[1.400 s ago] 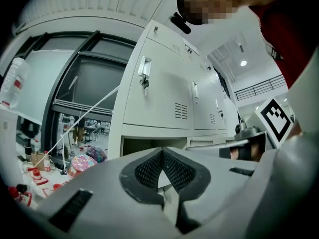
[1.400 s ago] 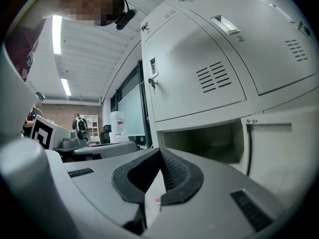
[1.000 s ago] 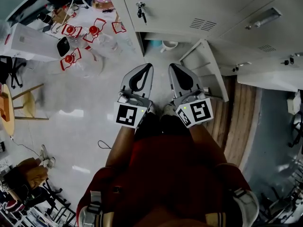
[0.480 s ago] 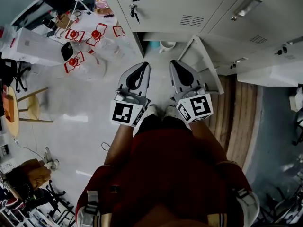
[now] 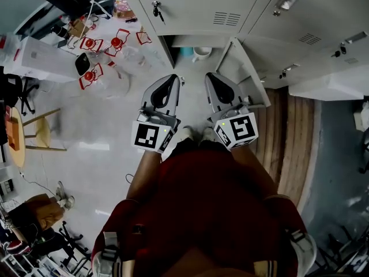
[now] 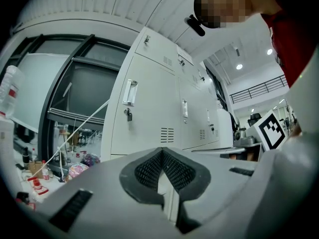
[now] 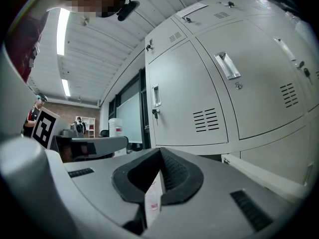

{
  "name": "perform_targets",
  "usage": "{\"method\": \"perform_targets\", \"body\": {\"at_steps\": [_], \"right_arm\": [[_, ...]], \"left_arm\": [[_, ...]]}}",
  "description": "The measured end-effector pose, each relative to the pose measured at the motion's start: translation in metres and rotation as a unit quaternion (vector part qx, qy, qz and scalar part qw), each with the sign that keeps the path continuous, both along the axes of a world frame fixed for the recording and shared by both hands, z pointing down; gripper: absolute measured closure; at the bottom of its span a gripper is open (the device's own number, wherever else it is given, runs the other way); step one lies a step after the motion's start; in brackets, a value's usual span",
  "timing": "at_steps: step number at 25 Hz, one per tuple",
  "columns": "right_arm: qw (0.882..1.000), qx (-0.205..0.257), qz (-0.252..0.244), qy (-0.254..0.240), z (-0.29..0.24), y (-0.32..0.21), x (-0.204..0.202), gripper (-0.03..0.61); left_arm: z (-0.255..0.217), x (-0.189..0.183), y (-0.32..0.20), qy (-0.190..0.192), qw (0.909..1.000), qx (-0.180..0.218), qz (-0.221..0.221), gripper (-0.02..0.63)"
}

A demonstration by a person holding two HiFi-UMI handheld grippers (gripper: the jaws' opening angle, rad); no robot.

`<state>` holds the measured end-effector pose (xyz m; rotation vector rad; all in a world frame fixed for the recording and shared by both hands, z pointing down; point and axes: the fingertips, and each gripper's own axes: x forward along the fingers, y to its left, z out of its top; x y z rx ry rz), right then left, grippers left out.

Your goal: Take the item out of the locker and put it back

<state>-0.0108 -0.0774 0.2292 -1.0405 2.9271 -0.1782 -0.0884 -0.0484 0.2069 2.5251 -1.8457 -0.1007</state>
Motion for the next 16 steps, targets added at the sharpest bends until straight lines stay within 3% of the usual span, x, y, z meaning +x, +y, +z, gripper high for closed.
{"method": "perform_targets", "body": {"at_steps": [16], "right_arm": [[1.0, 0.002, -0.006, 0.002, 0.002, 0.006, 0.012, 0.581]], "left_arm": [[-0.002, 0.018, 0.004, -0.016, 0.9998, 0.002, 0.008, 0.607]]}}
